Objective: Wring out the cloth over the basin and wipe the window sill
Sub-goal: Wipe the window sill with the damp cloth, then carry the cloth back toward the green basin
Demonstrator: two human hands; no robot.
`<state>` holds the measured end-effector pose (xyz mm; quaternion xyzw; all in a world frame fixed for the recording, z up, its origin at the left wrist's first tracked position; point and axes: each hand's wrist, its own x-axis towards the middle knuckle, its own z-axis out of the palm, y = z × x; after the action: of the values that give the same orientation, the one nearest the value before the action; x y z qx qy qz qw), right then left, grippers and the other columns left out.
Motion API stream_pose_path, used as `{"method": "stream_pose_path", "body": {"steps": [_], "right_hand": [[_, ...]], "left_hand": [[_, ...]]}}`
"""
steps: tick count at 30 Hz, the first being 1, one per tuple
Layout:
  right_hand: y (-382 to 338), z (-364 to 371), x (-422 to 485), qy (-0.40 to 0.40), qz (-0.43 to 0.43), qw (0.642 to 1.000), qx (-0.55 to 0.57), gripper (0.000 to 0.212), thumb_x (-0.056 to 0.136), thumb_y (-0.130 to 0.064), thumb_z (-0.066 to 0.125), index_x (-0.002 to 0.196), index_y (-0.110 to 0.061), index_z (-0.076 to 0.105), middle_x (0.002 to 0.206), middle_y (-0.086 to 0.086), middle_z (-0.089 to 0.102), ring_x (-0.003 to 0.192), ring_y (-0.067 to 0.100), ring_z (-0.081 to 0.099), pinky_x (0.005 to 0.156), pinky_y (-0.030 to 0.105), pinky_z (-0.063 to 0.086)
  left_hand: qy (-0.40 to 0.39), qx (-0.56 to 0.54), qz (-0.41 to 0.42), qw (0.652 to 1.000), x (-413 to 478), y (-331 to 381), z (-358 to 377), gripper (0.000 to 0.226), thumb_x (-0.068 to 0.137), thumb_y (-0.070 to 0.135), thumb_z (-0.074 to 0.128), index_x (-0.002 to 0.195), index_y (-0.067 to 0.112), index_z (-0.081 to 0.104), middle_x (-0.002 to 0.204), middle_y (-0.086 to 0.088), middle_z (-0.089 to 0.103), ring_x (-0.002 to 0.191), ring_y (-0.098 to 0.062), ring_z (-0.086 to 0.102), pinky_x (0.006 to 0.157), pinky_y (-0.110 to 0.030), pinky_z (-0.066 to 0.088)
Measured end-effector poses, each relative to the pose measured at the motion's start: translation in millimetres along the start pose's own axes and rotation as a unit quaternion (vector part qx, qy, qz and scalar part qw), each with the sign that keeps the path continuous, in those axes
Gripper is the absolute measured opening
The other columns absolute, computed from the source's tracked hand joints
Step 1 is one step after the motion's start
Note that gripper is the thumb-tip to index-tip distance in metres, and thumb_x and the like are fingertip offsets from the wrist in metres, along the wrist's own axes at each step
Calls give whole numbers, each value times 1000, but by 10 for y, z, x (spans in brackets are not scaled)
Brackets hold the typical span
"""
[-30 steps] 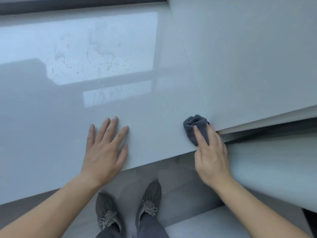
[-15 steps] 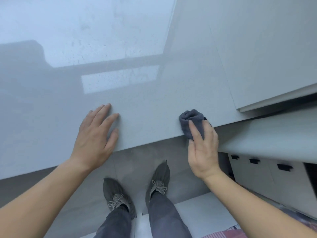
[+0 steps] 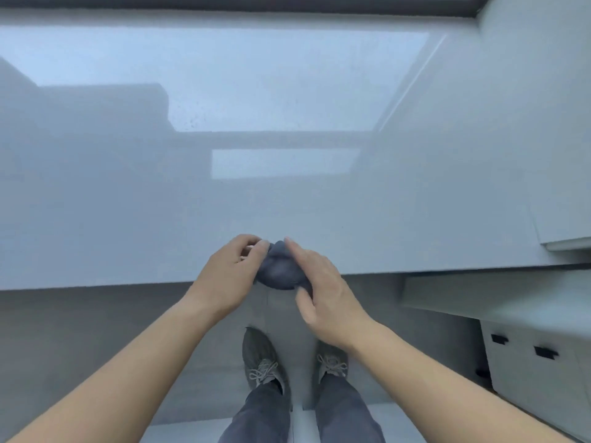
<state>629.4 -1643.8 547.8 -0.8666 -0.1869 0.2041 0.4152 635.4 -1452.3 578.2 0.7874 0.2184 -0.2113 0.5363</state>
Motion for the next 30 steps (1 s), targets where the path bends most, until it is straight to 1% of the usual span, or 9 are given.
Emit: {"method": "stream_pose_path", "body": {"steps": [2,5,8,12,15,17,23,27,30], "right_hand": [[-117,-224,28,-32,39,998,42,85,85,-1,51,155,-37,17,145,-20,44,129,0,43,107,15,31],[-270,-524,-14,-65,38,996,48,87,86,-4,53,155,-37,13,143,-27,43,128,1,48,104,17,38],[-444,-819,-103,-85,19,995,41,79,86,-10,62,152,-35,26,143,-23,45,131,-4,44,103,18,42],[-792,-1179,-124,-102,76,988,88,59,81,-27,79,132,-39,52,122,-27,59,114,-8,56,91,14,48],[-1064,-1311,-67,-164,112,971,133,38,85,-32,77,120,-35,62,108,-17,70,98,-2,66,83,18,52],[-1286,-1304,1,-185,119,964,147,38,86,-32,77,121,-33,63,111,-11,71,100,4,68,86,23,54],[-2161,-812,396,-273,162,916,244,33,74,-26,83,104,-16,71,105,14,74,100,35,70,95,58,52],[-2846,-137,644,-329,151,903,231,24,85,-12,76,108,-11,69,104,15,74,99,36,71,95,57,53],[-3385,490,744,-353,135,903,204,26,83,-14,79,107,-14,69,105,12,74,101,35,70,93,56,54]], "left_hand": [[-18,-106,-40,993,-22,106,-25,20,93,42,62,101,25,67,98,1,72,91,-14,71,83,-43,60],[-43,-193,-91,976,-159,276,15,39,87,39,73,118,19,61,109,-9,71,93,-18,73,84,-45,60],[-50,-242,-94,964,-390,412,93,48,83,33,78,124,24,56,109,-11,73,96,-22,73,90,-48,58],[-3,-318,-70,945,-775,596,-9,30,94,15,67,122,24,61,106,-13,74,100,-32,71,97,-56,52],[33,-363,-46,930,-1113,688,-172,34,96,6,60,125,23,61,113,-12,73,106,-32,69,101,-53,50],[63,-393,-35,917,-1335,701,-321,39,96,0,57,127,23,60,116,-13,71,110,-30,68,102,-51,49],[178,-453,-39,873,-1932,472,-1004,44,95,-6,51,121,26,67,122,-18,66,114,-30,65,103,-50,49],[270,-480,-52,833,-2282,127,-1615,34,79,12,61,111,24,66,120,-17,66,100,-24,65,100,-54,48],[335,-497,-56,799,-2518,-263,-2082,24,82,21,68,105,19,62,106,-12,71,95,-22,67,94,-51,51]]}}
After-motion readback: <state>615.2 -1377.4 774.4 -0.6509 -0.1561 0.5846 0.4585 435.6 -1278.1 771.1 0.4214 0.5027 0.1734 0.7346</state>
